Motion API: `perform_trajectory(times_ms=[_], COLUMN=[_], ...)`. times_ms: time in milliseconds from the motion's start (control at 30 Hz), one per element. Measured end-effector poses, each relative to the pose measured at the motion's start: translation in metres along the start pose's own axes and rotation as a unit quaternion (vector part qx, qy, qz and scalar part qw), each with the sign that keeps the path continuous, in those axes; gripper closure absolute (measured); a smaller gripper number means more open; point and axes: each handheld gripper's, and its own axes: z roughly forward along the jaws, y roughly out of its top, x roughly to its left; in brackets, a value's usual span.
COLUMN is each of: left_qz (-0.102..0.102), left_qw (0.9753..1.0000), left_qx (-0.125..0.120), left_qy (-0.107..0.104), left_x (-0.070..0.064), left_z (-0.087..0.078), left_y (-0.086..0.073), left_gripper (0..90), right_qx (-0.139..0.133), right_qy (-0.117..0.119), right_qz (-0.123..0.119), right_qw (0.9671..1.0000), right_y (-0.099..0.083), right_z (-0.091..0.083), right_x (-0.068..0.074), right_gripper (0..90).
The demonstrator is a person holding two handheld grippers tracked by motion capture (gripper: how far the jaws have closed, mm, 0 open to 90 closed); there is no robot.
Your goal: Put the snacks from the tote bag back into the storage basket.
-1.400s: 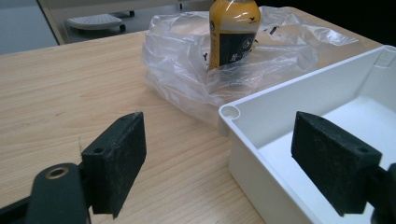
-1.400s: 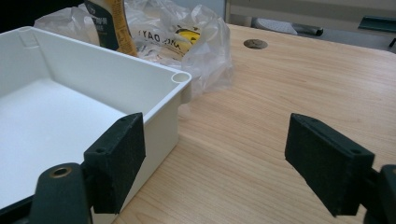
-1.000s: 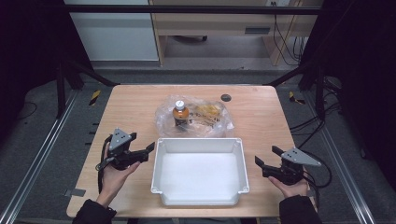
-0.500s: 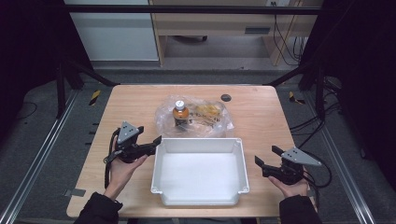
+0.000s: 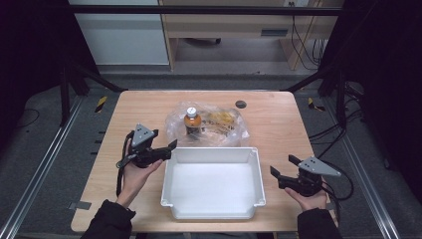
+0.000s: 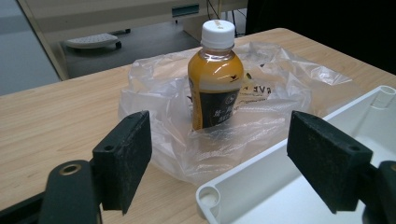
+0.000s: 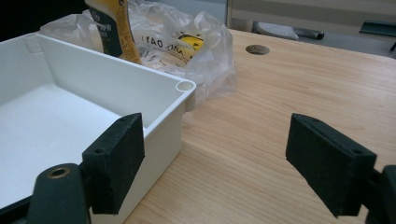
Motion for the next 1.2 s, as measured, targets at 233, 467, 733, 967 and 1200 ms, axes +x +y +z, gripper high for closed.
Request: perform_trajectory(times_ms=[233, 467, 733, 967, 1200], left_qz=[0.006, 0.008, 0.011, 0.014, 0.015], left_qw=[1.0000, 1.0000, 0.9999, 0.9999, 0.9999], left_qx=[0.002, 0.000, 0.002, -0.001, -0.005], left_qy=[0.000, -0.003, -0.003, -0.002, 0.000], left_x=[-0.004, -0.007, -0.009, -0.011, -0.011], left_z=[0.008, 0.013, 0.021, 0.027, 0.035], left_y=[0.005, 0.011, 0.016, 0.021, 0.023], left_gripper=[22.3, 22.4, 22.1, 22.3, 22.5], right_qx=[0.000, 0.000, 0.000, 0.002, 0.003], right_qy=[0.002, 0.002, 0.003, 0.005, 0.006], right_qz=[0.002, 0.002, 0.000, 0.001, -0.001], right_qw=[1.0000, 1.0000, 1.0000, 1.0000, 1.0000], right_y=[0.001, 0.001, 0.001, 0.002, 0.002], right_z=[0.000, 0.001, 0.002, 0.004, 0.004], right_x=[0.001, 0.001, 0.001, 0.002, 0.002], right_gripper=[19.7, 19.7, 19.7, 19.7, 19.7])
